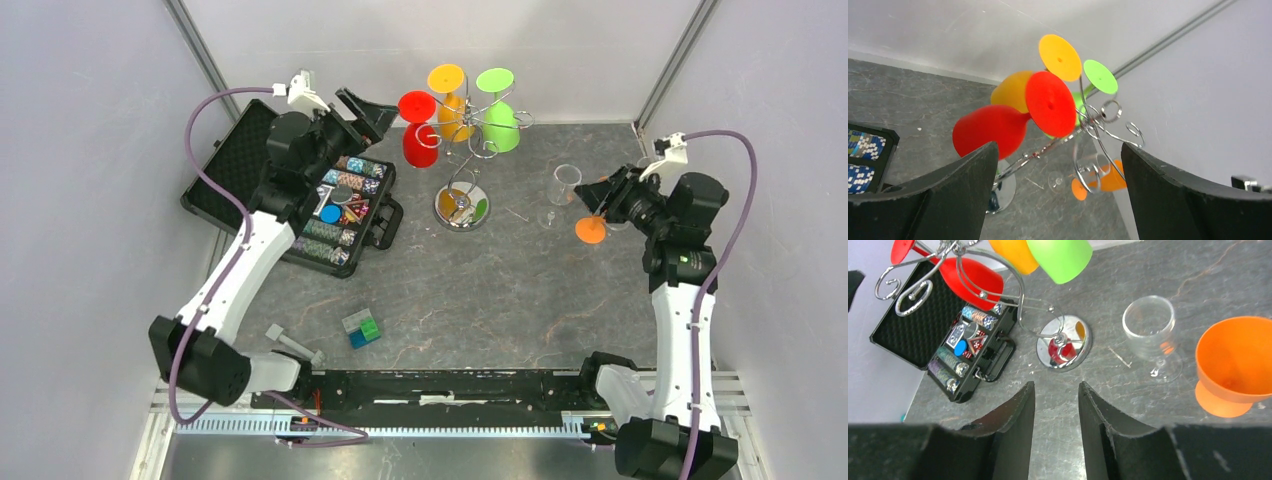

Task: Take the wine glass off the wine glass rack

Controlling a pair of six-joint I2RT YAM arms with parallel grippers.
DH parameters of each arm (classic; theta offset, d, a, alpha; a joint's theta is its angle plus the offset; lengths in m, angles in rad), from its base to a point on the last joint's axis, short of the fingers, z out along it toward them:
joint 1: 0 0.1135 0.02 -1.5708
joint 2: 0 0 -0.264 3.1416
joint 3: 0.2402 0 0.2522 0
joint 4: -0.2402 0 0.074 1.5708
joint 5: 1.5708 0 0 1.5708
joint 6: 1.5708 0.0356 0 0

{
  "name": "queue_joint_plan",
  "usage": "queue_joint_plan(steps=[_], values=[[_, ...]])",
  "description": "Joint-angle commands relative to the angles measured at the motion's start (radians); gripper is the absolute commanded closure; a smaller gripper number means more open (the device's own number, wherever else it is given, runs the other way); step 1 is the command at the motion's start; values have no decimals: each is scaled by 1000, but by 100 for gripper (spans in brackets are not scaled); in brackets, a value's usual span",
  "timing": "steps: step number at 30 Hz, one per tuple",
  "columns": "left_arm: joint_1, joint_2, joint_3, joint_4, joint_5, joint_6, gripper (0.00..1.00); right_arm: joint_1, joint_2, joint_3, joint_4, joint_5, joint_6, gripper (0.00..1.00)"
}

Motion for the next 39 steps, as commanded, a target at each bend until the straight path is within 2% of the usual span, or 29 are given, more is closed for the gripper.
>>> queue_joint_plan(steps=[1,6,10,12,17,23,27,31,39], values=[[43,91,65,142,54,-128,6,41,-24,-42,59,-20,48,59],[49,204,123,154,114,-166,13,86,-65,-85,89,-32,77,59],[51,276,136,184,142,-240,23,97,-78,-104,101,-35,79,59],[52,304,148,212,188,-270,33,99,-66,-107,84,-13,63,60],[52,337,153,243,223,-313,50,102,-43,-112,81,-7,58,64],[52,330,115,330,236,-376,67,105,-45,-114,96,0,65,65],[53,323,100,369,236,-409,85,105,-44,-124,95,12,60,65],[52,312,92,383,236,-428,97,106,-45,-136,96,20,61,65],[52,274,77,387,201,-431,98,107,-50,-140,98,29,63,66]])
